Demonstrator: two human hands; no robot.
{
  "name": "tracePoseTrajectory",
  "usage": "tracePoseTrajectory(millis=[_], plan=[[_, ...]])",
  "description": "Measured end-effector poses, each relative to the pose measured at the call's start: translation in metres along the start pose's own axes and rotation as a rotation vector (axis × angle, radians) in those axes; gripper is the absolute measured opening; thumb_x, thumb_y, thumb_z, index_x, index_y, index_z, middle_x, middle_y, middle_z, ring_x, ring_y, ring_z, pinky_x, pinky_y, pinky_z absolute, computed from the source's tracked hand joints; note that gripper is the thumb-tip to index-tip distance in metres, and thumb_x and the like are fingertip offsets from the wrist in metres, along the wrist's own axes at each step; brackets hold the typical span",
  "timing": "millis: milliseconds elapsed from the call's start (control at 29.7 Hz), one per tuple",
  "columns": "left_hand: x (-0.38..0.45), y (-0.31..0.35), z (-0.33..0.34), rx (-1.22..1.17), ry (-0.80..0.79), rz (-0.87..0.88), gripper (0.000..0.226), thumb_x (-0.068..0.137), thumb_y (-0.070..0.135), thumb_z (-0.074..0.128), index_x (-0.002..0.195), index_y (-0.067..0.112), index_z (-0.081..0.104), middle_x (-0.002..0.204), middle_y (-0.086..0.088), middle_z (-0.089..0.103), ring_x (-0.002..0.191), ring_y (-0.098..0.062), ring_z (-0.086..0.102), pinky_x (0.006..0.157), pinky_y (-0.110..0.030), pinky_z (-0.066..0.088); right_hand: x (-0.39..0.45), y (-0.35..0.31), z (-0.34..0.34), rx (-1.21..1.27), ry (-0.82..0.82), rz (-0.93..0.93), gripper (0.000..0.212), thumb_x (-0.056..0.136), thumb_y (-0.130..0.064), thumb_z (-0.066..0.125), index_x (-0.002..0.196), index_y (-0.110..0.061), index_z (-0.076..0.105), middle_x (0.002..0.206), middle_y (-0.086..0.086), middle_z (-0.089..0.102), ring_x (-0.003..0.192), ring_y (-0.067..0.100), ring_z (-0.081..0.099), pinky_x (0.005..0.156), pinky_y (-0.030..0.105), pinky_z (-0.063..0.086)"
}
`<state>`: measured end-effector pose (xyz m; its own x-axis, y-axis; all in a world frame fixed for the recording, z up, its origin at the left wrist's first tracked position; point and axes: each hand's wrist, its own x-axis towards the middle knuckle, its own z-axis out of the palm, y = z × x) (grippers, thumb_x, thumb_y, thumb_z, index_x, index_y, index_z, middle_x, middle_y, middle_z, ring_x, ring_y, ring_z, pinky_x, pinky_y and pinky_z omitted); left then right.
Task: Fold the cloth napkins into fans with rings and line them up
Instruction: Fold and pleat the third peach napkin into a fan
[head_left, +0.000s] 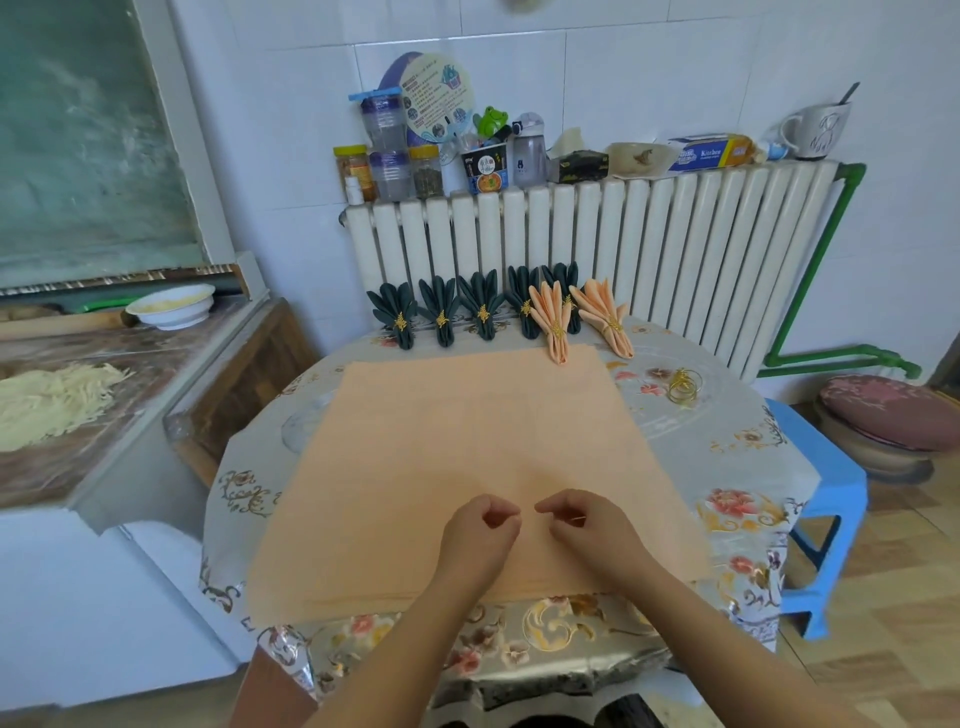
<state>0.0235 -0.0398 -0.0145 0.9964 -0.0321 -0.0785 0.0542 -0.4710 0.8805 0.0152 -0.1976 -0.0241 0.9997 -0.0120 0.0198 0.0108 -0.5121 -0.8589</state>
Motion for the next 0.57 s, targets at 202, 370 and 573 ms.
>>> tracePoseTrajectory(millis=[202, 370, 573], plan=[[-0.013, -0.022, -0.016, 0.289, -0.216, 0.149, 0.025, 0.076, 0.031, 0.077, 0.1, 0.032, 0.071, 0.113, 0.017, 0.047, 0.112, -0.005, 0.039, 0.095, -0.019, 0.03, -0.016, 0.018, -0.008, -0.363, -0.256, -0.174, 0.035, 0.08, -0.04, 0.069, 0.114, -0.04, 0.063, 0.131, -0.02, 0.045, 0.123, 0.001, 0.031, 0.107, 0.024, 0.023], [-0.018, -0.026, -0.018, 0.189, -0.189, 0.154, 0.026, 0.072, 0.023, 0.082, 0.095, 0.03, 0.074, 0.117, 0.017, 0.05, 0.112, 0.001, 0.039, 0.085, -0.006, 0.03, -0.019, 0.022, -0.012, -0.349, -0.259, -0.208, 0.036, 0.076, -0.045, 0.073, 0.111, -0.042, 0.064, 0.133, -0.025, 0.041, 0.126, -0.001, 0.027, 0.105, 0.017, 0.02], [-0.019, -0.031, -0.014, 0.209, -0.088, 0.205, 0.017, 0.074, 0.025, 0.08, 0.09, 0.028, 0.077, 0.112, 0.018, 0.055, 0.11, 0.003, 0.041, 0.083, 0.0, 0.029, -0.025, 0.019, -0.003, -0.344, -0.117, -0.231, 0.02, 0.078, -0.039, 0.073, 0.097, -0.036, 0.073, 0.124, -0.013, 0.06, 0.122, 0.002, 0.041, 0.104, 0.019, 0.031]])
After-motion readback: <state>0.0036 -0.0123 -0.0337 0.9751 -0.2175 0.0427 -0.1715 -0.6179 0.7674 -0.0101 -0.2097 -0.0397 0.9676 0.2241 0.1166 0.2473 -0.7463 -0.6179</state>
